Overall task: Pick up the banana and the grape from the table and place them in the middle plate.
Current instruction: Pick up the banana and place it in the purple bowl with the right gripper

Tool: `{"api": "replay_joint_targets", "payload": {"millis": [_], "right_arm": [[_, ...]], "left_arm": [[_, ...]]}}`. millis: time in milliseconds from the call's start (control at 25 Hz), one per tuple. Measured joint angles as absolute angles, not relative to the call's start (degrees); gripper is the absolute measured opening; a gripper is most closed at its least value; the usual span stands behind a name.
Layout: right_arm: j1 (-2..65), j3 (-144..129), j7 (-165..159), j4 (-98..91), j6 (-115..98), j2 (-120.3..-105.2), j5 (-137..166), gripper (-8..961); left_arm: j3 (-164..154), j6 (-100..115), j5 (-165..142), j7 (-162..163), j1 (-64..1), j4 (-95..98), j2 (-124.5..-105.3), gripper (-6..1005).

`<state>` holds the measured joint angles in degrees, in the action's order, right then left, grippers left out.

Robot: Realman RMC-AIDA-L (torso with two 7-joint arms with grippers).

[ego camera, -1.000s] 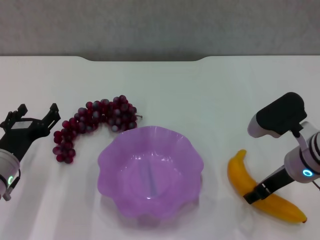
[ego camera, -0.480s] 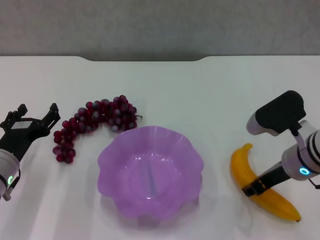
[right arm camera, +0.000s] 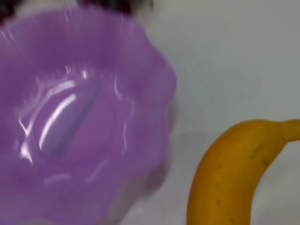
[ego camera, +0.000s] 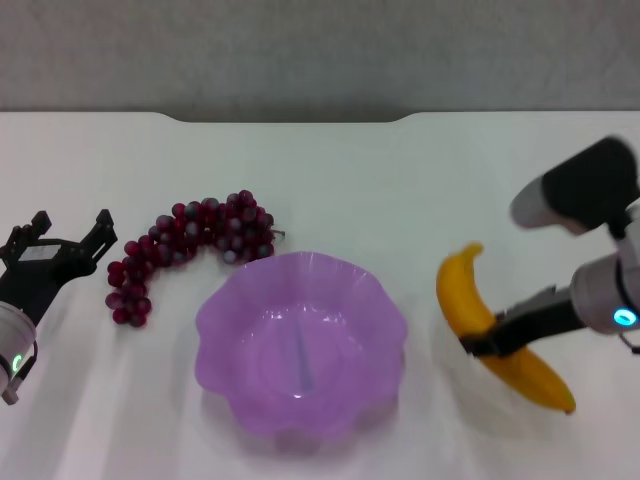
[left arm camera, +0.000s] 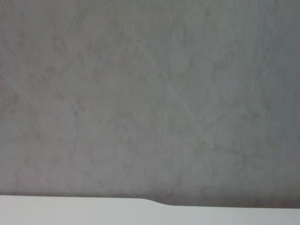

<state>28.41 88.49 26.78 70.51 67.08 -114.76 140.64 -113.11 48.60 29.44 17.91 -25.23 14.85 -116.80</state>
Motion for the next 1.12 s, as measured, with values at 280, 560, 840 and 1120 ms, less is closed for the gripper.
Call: {"api": "replay_joint_targets", "payload": {"millis": [280,560,840,1120], "right_arm": [[24.18,89.42,31.08,80.74,63.63,-114.91,131.20,502],[24.40,90.90,34.70,78.70,59.61,-114.72,125.94,503],[27.13,84.24,35.79,73.52,51.79,-114.97,124.36,504],[30.70,78.16,36.33,68.29,44.96,-115.04,121.56,505]], "left_arm": [[-113.11,48.60,29.44,17.92,-25.31,14.85,-116.82,875],[-113.11,48.60,29.44,17.83,-25.53,15.14,-116.90,875],[-113.11,48.60,29.44,17.71,-25.57,15.41,-116.94,876],[-113.36,48.60,29.44,17.85,-26.03,15.40,-117.06,874]]}}
